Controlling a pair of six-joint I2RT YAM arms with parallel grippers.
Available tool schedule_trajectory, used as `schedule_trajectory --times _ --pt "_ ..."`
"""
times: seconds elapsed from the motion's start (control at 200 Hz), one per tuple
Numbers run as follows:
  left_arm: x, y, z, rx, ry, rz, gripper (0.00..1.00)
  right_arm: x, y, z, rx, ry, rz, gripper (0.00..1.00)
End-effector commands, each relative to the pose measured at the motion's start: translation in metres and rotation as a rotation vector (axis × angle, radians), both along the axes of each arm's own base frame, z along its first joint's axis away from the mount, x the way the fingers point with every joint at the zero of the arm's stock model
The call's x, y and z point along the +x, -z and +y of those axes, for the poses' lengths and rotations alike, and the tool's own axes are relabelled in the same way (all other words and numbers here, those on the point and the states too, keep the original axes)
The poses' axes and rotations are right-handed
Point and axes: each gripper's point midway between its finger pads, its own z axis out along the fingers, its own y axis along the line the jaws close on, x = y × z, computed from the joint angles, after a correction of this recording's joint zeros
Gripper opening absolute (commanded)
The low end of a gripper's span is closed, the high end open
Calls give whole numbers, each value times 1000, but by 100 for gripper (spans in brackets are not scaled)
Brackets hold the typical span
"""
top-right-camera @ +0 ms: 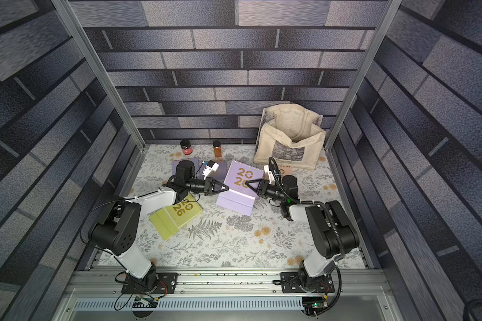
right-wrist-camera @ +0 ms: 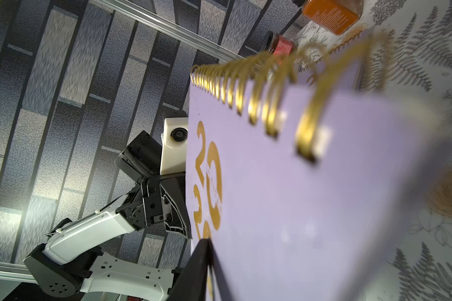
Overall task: Stack the calendars
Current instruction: Place the calendar at the center of the board.
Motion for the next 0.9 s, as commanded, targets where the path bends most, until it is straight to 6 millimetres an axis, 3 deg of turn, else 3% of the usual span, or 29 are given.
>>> schedule_trajectory --times 0.0,0.15,0.18,0.356,0.576,0.691,0.776,0.897 --pt "-7 -22 -2 -30 32 -95 0 -3 -8 8 2 -27 -54 24" --pt "-4 -17 1 -3 14 -76 3 -5 -10 7 -1 -29 -55 5" --pt "-3 -16 3 6 9 -75 11 -5 -12 8 0 -30 -55 0" --pt "8 -17 17 33 -46 -88 68 -9 -23 6 5 -33 -58 0" --pt "33 -24 60 126 -229 -143 99 -21 -25 -1 -74 -37 -15 0" --pt "49 -22 86 257 -387 -184 100 -38 -1 -5 -200 -50 40 0" --pt "52 -21 97 344 -468 -219 100 -56 24 -5 -326 -70 78 0" --pt "52 -19 111 459 -573 -282 100 -73 39 2 -353 -101 117 0"
